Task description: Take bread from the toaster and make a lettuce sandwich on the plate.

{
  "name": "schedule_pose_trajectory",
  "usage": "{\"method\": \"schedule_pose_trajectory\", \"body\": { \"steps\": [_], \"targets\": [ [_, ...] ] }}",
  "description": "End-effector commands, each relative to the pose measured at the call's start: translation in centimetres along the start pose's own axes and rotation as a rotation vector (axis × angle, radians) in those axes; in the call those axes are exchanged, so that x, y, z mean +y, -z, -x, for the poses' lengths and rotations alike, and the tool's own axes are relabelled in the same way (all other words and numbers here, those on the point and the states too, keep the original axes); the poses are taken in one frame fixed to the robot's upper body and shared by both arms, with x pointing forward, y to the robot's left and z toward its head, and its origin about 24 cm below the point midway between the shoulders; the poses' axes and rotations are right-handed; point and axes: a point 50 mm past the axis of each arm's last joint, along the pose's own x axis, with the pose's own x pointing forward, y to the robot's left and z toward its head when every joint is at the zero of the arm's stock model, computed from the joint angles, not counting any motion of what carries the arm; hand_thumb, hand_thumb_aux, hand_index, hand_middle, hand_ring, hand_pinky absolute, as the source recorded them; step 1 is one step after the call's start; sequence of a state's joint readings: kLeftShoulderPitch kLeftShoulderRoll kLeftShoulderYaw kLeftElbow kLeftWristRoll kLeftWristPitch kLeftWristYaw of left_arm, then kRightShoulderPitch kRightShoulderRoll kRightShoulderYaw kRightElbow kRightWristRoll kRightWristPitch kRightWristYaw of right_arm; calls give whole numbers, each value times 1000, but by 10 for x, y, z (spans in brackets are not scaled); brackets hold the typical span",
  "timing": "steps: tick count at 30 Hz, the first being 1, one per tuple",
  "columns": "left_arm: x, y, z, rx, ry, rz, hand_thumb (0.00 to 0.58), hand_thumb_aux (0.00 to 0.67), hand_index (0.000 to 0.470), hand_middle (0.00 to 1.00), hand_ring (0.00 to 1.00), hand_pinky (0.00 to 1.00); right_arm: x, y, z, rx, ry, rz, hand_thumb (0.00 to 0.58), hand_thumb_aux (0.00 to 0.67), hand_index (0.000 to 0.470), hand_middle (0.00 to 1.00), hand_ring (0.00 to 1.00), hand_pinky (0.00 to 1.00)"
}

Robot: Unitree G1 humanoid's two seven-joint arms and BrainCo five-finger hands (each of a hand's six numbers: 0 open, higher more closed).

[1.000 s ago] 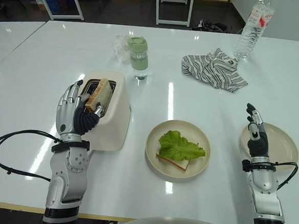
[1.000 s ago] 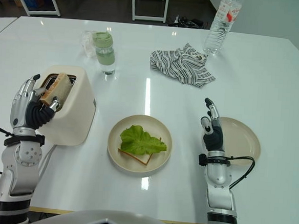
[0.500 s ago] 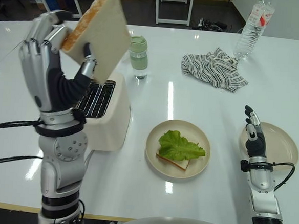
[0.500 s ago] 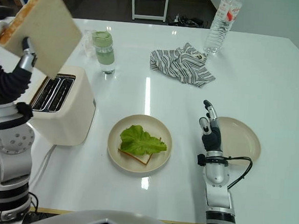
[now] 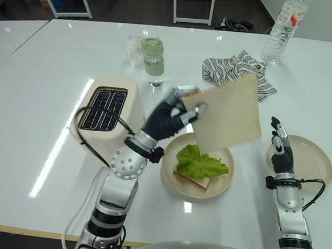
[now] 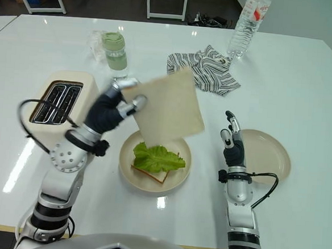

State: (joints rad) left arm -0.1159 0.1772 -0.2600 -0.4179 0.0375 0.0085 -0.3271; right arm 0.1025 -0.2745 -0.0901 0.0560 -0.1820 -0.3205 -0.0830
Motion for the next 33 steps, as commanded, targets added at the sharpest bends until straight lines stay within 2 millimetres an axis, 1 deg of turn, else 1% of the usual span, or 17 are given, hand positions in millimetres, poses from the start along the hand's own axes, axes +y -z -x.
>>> {"method": "schedule_pose_trajectory", "body": {
  "steps": [1, 4, 7, 9, 14, 17, 20, 23, 28, 33],
  "targets": [
    [-6, 24, 1, 82, 261, -40, 580, 670, 470, 1000, 1000, 1000, -2, 5, 3, 22, 9, 4, 0, 0, 0, 0, 0, 0],
    [-8, 37, -5, 128, 433, -72, 580, 670, 470, 1000, 1000, 1000, -2, 8, 5, 33, 15, 6, 0, 0, 0, 0, 0, 0],
    [-11, 50, -16, 183, 542, -107, 580, 670, 470, 1000, 1000, 1000, 0, 9, 6, 36, 13, 7, 0, 0, 0, 0, 0, 0],
    [-12, 52, -22, 217, 592, -165, 580, 670, 470, 1000, 1000, 1000, 1, 9, 6, 37, 8, 12, 0, 0, 0, 0, 0, 0],
    [-6, 44, -41, 208, 615, -246, 580, 670, 470, 1000, 1000, 1000, 1, 13, 11, 54, 9, 22, 0, 0, 0, 0, 0, 0],
    [-2, 42, -53, 255, 686, -283, 580, 670, 470, 1000, 1000, 1000, 2, 15, 14, 65, 9, 28, 0, 0, 0, 0, 0, 0],
    [2, 44, -61, 316, 748, -292, 580, 670, 470, 1000, 1000, 1000, 4, 15, 14, 65, 8, 38, 0, 0, 0, 0, 0, 0],
    [7, 51, -64, 406, 792, -272, 580, 670, 470, 1000, 1000, 1000, 6, 16, 14, 65, 2, 51, 0, 0, 0, 0, 0, 0],
    [15, 57, -71, 480, 828, -236, 580, 670, 470, 1000, 1000, 1000, 6, 18, 15, 72, 2, 71, 0, 0, 0, 0, 0, 0],
    [26, 72, -71, 547, 816, -191, 580, 670, 470, 1000, 1000, 1000, 7, 21, 15, 79, 6, 84, 0, 0, 0, 0, 0, 0]
  ]
}}
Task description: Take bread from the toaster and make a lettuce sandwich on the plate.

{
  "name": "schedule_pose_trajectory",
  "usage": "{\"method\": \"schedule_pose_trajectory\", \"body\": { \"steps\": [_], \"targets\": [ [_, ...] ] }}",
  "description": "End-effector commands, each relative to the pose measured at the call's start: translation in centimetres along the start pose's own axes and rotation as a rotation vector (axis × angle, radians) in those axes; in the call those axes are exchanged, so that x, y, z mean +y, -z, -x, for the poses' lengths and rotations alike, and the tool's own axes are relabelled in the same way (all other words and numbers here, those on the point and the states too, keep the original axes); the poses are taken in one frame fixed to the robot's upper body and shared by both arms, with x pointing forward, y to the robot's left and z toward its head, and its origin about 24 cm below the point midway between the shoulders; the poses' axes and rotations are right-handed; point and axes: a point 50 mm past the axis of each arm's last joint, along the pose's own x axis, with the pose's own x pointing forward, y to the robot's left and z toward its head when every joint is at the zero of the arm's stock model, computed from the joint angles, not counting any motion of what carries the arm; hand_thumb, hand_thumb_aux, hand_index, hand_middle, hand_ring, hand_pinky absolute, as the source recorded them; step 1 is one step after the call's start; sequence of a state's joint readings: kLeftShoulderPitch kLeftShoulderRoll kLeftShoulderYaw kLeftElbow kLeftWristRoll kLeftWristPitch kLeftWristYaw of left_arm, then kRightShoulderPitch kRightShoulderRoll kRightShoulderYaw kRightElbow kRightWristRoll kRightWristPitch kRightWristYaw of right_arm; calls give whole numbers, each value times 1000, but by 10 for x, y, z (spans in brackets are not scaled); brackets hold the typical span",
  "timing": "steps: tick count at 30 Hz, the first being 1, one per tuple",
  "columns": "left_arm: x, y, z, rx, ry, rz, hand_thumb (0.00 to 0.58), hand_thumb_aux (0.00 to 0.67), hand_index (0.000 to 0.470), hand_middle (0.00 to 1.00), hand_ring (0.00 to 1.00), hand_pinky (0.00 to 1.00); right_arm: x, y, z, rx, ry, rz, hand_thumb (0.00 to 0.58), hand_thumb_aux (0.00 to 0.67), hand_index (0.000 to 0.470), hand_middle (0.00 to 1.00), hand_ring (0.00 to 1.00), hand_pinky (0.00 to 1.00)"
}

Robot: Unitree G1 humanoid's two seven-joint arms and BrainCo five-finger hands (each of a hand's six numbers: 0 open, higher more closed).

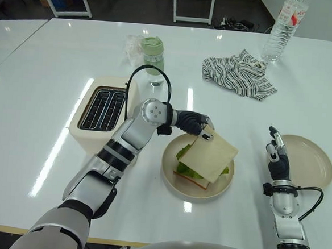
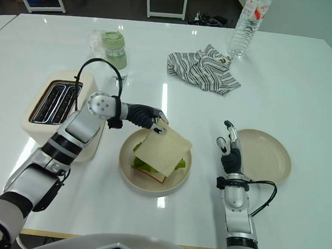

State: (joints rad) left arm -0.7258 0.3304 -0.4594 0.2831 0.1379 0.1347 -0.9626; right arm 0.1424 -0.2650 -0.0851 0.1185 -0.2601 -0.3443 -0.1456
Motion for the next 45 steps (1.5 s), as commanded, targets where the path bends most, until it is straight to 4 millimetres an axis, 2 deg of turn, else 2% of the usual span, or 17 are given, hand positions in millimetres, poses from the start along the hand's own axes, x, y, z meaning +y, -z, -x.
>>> {"method": "schedule_pose_trajectory", "body": {
  "steps": [1, 10, 20, 35, 38, 41, 45],
  "targets": [
    [10, 9, 2, 27, -9, 38, 580, 670, 470, 1000, 1000, 1000, 3, 3, 0, 11, -8, 20, 0, 0, 0, 0, 0, 0],
    [17, 16, 7, 16, -13, 77, 580, 670, 470, 1000, 1000, 1000, 3, 6, 0, 17, -10, 43, 0, 0, 0, 0, 0, 0],
    [3, 23, -9, -4, 63, 132, 580, 670, 470, 1000, 1000, 1000, 2, 7, 2, 13, -13, 65, 0, 0, 0, 0, 0, 0],
    [-1, 46, -11, 120, 66, 146, 580, 670, 470, 1000, 1000, 1000, -1, 4, 6, -5, -9, 120, 0, 0, 0, 0, 0, 0],
    [-4, 50, -13, 131, 72, 160, 580, 670, 470, 1000, 1000, 1000, -3, -4, 8, -66, -10, 200, 0, 0, 0, 0, 0, 0],
    [-4, 53, -13, 142, 67, 164, 580, 670, 470, 1000, 1000, 1000, -1, -28, 13, -232, -4, 323, 0, 0, 0, 0, 0, 0],
    [-2, 54, -12, 147, 60, 162, 580, 670, 470, 1000, 1000, 1000, 20, -56, 28, -473, -112, 481, 0, 0, 0, 0, 0, 0]
  ]
}}
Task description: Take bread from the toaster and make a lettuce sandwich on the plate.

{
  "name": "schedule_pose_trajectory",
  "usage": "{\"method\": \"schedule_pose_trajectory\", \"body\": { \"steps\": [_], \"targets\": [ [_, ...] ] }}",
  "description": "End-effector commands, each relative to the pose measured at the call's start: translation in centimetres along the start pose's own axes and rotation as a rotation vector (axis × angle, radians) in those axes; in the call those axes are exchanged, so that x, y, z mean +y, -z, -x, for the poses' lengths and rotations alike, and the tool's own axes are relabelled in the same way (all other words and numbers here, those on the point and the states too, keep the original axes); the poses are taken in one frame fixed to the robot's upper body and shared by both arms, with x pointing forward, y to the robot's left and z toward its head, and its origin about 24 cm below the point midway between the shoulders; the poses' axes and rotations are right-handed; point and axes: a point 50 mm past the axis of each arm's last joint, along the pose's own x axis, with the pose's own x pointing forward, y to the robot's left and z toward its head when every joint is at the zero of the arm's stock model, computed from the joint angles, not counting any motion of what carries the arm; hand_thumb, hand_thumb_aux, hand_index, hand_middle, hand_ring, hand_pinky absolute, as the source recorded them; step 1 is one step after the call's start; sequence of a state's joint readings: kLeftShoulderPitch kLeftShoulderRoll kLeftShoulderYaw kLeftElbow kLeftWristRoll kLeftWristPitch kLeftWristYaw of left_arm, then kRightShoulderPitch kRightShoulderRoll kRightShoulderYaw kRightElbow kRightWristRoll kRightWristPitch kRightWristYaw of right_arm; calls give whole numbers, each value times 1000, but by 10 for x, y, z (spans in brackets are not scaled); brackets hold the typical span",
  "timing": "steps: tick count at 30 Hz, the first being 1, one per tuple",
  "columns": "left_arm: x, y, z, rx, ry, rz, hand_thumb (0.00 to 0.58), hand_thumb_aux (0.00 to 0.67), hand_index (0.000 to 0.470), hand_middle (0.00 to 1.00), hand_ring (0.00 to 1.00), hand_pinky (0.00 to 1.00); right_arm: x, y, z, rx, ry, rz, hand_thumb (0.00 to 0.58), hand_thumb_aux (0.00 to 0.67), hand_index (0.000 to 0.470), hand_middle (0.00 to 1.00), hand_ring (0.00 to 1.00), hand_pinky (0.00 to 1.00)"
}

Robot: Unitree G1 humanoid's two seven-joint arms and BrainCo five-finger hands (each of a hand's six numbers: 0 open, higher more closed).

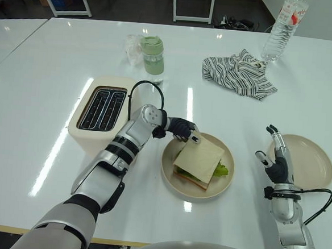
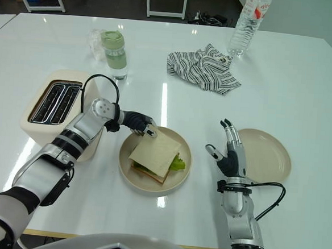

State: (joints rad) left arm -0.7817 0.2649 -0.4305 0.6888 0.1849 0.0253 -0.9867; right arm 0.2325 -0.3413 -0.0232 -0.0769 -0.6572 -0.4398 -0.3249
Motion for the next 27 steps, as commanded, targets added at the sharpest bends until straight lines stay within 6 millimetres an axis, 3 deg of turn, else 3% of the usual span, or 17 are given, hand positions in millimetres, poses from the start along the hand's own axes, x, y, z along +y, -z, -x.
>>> {"method": "schedule_pose_trajectory", "body": {
  "steps": [1, 6, 17, 22, 27],
  "targets": [
    [3, 2, 1, 23, -7, -13, 580, 670, 470, 1000, 1000, 1000, 16, -34, 9, -231, -128, 126, 0, 0, 0, 0, 0, 0],
    [2, 2, -1, 20, -7, -12, 580, 670, 470, 1000, 1000, 1000, 41, -56, 24, -408, -284, 251, 0, 0, 0, 0, 0, 0],
    [0, 0, -5, 11, -1, -12, 580, 670, 470, 1000, 1000, 1000, 63, -54, 22, -473, -407, 342, 0, 0, 0, 0, 0, 0],
    [-3, -1, -8, 7, 5, -13, 580, 670, 470, 1000, 1000, 1000, 89, -43, 34, -440, -665, 420, 0, 0, 0, 0, 0, 0],
    [-5, -7, -15, -7, 8, -29, 580, 670, 470, 1000, 1000, 1000, 105, -21, 64, -317, -1022, 532, 0, 0, 0, 0, 0, 0]
  ]
}}
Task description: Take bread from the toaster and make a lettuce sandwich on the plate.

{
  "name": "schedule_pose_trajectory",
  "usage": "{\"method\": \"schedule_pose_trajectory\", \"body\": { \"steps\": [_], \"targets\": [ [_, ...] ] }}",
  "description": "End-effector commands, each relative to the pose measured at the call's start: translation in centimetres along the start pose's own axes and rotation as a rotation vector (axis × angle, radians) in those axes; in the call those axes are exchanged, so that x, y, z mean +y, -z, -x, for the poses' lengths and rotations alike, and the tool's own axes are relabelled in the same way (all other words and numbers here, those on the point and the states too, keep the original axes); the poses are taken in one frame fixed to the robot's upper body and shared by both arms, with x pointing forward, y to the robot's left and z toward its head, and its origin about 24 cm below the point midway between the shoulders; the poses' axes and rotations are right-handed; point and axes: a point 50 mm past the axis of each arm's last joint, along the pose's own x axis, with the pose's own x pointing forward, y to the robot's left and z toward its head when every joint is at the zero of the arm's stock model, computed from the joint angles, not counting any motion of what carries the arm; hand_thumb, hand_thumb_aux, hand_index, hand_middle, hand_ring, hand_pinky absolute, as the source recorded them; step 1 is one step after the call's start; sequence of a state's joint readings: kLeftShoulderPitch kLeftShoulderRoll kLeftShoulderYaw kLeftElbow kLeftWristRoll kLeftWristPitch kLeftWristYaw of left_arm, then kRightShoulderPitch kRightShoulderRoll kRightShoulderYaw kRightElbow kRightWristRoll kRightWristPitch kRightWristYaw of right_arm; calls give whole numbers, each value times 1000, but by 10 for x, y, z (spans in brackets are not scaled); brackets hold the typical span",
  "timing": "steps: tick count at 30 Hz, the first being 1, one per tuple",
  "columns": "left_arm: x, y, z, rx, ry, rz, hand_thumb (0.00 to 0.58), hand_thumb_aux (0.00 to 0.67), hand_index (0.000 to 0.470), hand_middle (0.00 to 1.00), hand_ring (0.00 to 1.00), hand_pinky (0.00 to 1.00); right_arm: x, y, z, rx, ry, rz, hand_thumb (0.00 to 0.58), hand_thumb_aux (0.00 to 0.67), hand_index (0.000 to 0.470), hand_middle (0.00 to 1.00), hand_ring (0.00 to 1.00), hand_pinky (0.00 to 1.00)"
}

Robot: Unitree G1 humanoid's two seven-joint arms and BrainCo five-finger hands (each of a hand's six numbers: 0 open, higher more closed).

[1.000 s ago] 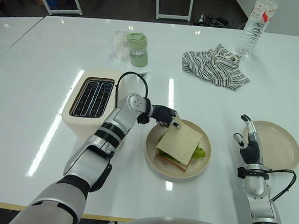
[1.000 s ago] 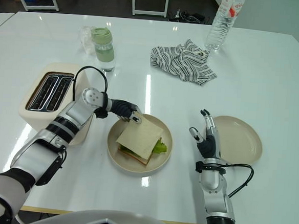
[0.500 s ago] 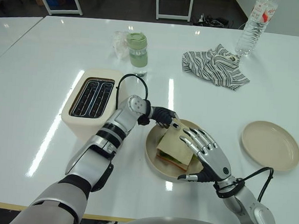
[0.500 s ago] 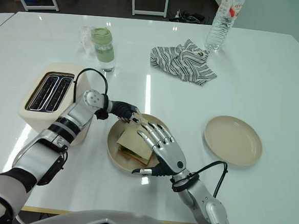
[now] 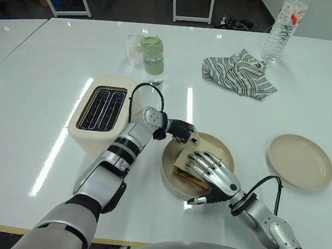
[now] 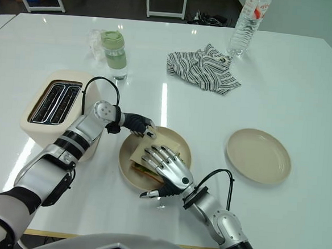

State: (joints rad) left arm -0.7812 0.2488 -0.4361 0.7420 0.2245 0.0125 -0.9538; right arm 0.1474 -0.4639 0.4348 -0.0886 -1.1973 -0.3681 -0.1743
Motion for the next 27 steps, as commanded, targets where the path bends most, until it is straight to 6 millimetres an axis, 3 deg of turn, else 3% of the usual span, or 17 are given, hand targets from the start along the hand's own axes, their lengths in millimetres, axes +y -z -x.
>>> {"method": "schedule_pose_trajectory", "body": {
  "steps": [1, 4, 5, 6, 9, 13, 18, 22, 27],
  "targets": [
    [-2, -18, -8, -59, 1, -43, 580, 670, 470, 1000, 1000, 1000, 54, 0, 34, 71, -506, -2, 0, 0, 0, 0, 0, 0],
    [-2, -28, -10, -96, -57, -95, 580, 657, 461, 1000, 1000, 1000, 60, -3, 42, 101, -599, -26, 0, 0, 0, 0, 0, 0],
    [-2, -31, -10, -103, -84, -126, 553, 525, 369, 886, 886, 886, 60, -4, 43, 106, -610, -29, 0, 0, 0, 0, 0, 0],
    [0, -37, -9, -108, -161, -190, 0, 0, 0, 0, 0, 0, 61, -4, 43, 115, -614, -37, 0, 0, 0, 0, 0, 0],
    [8, -61, 2, -156, -381, -366, 0, 0, 0, 0, 0, 0, 62, -4, 43, 132, -633, -51, 0, 0, 0, 0, 0, 0],
    [23, -94, 34, -137, -775, -550, 0, 0, 0, 0, 0, 0, 63, -3, 44, 153, -649, -63, 0, 0, 0, 0, 0, 0],
    [22, -130, 66, -185, -1110, -628, 0, 0, 0, 0, 0, 0, 62, -2, 43, 164, -633, -67, 0, 0, 0, 0, 0, 0],
    [16, -126, 81, -272, -1233, -486, 0, 0, 0, 0, 0, 0, 53, 1, 39, 161, -549, -75, 0, 0, 0, 0, 0, 0],
    [-2, -92, 77, -353, -1291, -226, 0, 0, 0, 0, 0, 0, 23, 10, 28, 171, -288, -92, 0, 0, 0, 0, 0, 0]
  ]
}}
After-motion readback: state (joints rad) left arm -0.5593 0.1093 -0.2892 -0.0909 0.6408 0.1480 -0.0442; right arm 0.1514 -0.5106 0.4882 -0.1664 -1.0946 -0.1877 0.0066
